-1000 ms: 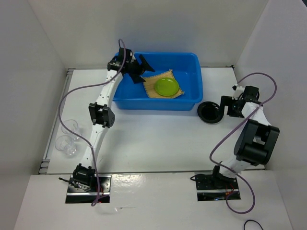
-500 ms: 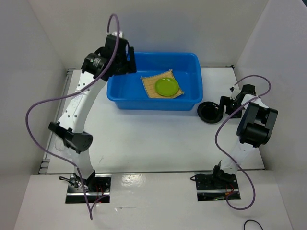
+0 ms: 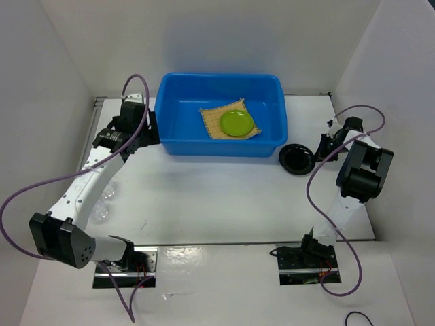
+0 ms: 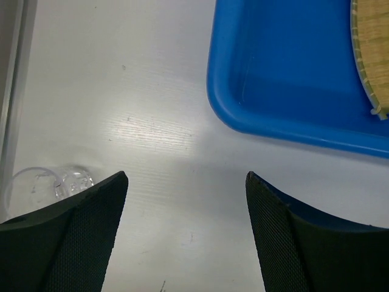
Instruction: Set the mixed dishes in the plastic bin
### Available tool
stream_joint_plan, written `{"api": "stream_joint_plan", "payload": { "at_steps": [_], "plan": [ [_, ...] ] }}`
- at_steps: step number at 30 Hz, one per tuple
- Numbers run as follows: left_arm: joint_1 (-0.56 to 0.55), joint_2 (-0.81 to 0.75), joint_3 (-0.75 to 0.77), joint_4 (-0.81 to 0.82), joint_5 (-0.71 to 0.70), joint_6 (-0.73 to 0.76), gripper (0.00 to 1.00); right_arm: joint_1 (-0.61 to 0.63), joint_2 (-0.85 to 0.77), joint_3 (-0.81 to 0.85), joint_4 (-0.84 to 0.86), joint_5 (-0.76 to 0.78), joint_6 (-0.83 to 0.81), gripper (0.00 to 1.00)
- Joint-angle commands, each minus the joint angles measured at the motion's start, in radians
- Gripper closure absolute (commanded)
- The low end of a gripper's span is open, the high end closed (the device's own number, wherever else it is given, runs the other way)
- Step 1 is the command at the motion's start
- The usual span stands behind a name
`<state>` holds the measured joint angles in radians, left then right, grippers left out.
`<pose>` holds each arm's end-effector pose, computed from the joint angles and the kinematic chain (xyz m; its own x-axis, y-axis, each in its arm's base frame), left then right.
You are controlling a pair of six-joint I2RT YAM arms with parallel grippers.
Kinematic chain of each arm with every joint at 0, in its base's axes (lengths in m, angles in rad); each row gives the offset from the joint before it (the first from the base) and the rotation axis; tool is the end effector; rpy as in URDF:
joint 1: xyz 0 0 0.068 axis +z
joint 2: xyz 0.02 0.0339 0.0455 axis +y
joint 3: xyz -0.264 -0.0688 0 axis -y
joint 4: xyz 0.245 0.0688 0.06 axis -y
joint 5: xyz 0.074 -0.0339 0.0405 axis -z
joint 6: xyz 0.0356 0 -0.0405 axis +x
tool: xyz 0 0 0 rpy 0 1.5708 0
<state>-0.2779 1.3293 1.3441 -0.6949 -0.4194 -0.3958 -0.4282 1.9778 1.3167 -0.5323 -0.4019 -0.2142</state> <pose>0.2769 -0.0639 0.3665 -0.5372 -0.2129 -0.8161 -0.2829 0.9570 -0.0635 0.3643 -0.1510 0.1536 -0.8797 0.1865 -0.4374 0.0655 0.9586 0.2770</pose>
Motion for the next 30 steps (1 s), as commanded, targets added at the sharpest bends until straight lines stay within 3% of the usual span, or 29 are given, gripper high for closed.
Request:
{"api": "stream_joint_plan", "payload": {
  "at_steps": [1, 7, 19, 22, 26, 30],
  "plan": [
    [0.043, -0.018, -0.086, 0.144, 0.059, -0.014, 0.15, 0.005, 0.037, -0.014, -0.058, 0.063, -0.011, 0.98],
    [0.101, -0.039, -0.154, 0.175, 0.154, -0.014, 0.17, -0.035, -0.141, -0.092, -0.047, 0.095, 0.007, 1.0],
    [0.152, -0.008, -0.145, 0.175, 0.194, -0.032, 0.18, 0.015, -0.776, -0.217, -0.08, 0.268, -0.134, 1.0],
    [0.152, -0.008, -0.145, 0.175, 0.194, -0.032, 0.18, 0.124, -0.916, -0.131, -0.103, 0.372, -0.134, 1.0],
    [0.152, -0.008, -0.154, 0.175, 0.194, -0.032, 0.18, 0.351, -0.95, 0.094, -0.103, 0.558, -0.096, 1.0],
    [0.152, 0.014, -0.154, 0.164, 0.157, -0.052, 0.18, 0.35, -0.792, 0.367, -0.179, 0.447, -0.068, 1.0]
  ]
}}
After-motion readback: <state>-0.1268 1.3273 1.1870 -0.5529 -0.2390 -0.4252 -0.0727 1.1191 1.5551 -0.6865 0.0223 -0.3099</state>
